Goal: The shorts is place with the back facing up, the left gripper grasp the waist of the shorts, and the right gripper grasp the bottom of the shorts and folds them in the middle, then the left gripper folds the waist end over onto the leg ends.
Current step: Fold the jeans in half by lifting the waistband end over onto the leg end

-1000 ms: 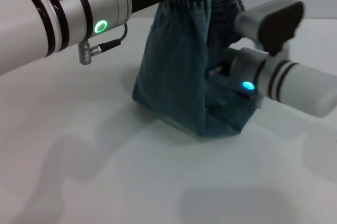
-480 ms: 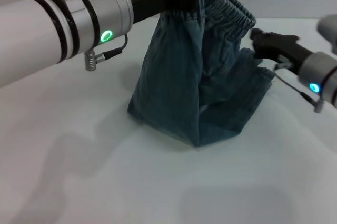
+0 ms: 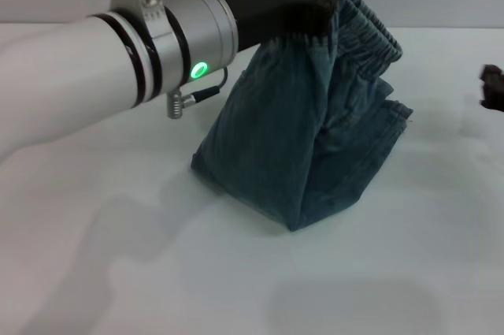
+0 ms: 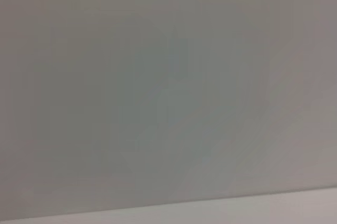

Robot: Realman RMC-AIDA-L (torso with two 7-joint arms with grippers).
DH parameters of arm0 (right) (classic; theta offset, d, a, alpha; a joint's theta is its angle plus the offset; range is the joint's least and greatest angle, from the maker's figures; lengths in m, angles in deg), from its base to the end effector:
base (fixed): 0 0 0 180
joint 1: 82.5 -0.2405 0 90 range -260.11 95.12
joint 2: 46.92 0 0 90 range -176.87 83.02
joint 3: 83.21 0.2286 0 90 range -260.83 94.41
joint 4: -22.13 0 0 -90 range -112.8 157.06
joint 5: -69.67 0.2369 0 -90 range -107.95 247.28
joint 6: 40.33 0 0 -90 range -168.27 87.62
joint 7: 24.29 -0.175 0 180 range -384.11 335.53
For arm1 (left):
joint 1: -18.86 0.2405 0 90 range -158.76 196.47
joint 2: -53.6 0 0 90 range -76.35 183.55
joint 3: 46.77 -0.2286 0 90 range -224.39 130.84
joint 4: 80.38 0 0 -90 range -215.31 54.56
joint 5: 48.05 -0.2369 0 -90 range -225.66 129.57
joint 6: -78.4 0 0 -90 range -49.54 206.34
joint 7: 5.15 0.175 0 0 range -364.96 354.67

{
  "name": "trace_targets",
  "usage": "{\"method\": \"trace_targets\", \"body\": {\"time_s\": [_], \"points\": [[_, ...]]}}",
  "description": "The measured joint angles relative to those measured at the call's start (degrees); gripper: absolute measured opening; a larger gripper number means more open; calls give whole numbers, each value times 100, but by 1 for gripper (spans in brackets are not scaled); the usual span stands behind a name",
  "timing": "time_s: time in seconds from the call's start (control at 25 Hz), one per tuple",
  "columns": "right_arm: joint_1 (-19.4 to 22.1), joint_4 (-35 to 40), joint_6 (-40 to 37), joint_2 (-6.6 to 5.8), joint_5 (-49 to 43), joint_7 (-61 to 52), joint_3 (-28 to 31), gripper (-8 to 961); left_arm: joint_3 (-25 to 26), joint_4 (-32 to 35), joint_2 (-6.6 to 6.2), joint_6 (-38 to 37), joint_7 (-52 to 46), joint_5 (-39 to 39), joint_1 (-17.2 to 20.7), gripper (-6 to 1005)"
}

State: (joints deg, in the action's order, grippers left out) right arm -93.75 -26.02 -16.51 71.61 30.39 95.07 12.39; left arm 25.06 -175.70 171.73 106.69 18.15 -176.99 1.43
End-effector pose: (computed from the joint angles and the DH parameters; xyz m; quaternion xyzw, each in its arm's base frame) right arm 0.3191 0.4050 0.0136 -0.7123 0.3955 0.2437 0.5262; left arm -0.0165 0.3766 -0.0371 -0.8795 -0.2366 -0.2698 0.3127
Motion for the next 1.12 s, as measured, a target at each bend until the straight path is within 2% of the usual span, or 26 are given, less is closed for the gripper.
{"method": "trace_targets", "body": {"time_s": [0.16, 0.52, 0.72, 0.92, 1.12], "points": [[284, -180, 8, 1, -64, -5, 83, -1, -176, 243, 2, -225, 8, 51, -98, 88], [620, -305, 255, 21, -169, -77, 97, 0, -878, 1061, 17, -1386, -32, 152, -445, 85], [726, -326, 332, 16, -169, -146, 114, 0, -1160, 1317, 21, -1814, -37, 159, -599, 86], [745, -335, 379, 14, -169, -186, 87, 0, -1867, 1904, 39, -2809, -52, 156, -923, 94], [748, -314, 558, 12, -285, -346, 72, 0, -2219, 2293, 44, -3457, -119, 164, -1175, 104]]}}
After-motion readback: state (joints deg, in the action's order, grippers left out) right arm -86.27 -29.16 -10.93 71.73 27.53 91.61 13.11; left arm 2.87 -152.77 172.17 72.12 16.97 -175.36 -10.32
